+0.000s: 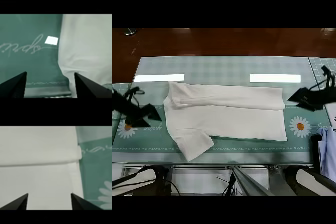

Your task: Fold the shirts.

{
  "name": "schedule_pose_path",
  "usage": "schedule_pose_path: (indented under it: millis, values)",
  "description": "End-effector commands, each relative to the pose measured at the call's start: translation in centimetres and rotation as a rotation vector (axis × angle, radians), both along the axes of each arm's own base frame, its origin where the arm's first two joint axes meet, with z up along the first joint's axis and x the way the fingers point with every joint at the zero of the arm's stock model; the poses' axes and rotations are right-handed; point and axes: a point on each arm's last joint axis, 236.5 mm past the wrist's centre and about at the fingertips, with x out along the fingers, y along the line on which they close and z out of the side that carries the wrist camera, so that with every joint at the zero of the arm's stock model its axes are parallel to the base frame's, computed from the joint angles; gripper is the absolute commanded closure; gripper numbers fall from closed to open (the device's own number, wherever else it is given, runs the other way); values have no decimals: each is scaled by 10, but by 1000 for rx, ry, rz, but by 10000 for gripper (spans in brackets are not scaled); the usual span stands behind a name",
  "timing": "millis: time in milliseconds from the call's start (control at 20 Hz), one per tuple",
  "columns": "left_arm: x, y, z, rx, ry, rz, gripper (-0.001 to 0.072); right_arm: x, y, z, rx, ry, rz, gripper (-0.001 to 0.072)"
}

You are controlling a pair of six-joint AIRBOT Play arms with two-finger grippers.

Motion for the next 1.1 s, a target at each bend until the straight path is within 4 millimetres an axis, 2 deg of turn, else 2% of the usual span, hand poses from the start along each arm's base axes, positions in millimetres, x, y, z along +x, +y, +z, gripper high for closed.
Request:
schedule_pose_path:
  millis: [0, 150, 250, 400, 550, 650, 700, 750, 800, 850, 900, 950, 1000, 1050]
  values:
    - [-29, -39, -16, -121, -98, 173, -2, -52, 40, -21, 82, -54, -63, 95]
    - [-51, -58, -33, -142, -91, 191, -1, -75, 63, -33, 161, -52, -81, 95]
    - [-47, -75, -32, -215, -124, 204, 0, -78, 68, -32, 180, -49, -76, 95]
    - [-38, -94, -32, -305, -179, 257, 0, -70, 76, -22, 237, -79, -92, 95]
    - [-40, -98, -37, -314, -192, 268, 1, -61, 80, -12, 285, -112, -123, 95]
    - [-46, -101, -41, -318, -189, 248, 1, -52, 68, -5, 267, -138, -153, 95]
    - [-50, -103, -44, -321, -186, 237, 2, -47, 53, 1, 243, -157, -182, 95]
    - [-53, -104, -47, -320, -178, 242, 5, -46, 32, 4, 195, -158, -216, 95]
    - [-54, -104, -48, -320, -179, 241, 36, -53, 4, 0, 118, -122, -260, 95]
    - [-52, -104, -46, -324, -185, 242, 330, -71, -26, -11, 22, -48, -306, 95]
    - [-48, -105, -43, -335, -213, 228, 671, -96, -48, -25, -51, 57, -354, 95]
    - [-41, -107, -38, -354, -239, 231, 684, -122, -60, -40, -100, 170, -394, 95]
    - [-35, -109, -33, -373, -259, 245, 684, -142, -56, -54, -110, 256, -393, 95]
    - [-31, -111, -30, -385, -273, 254, 684, -153, -43, -65, -89, 302, -362, 95]
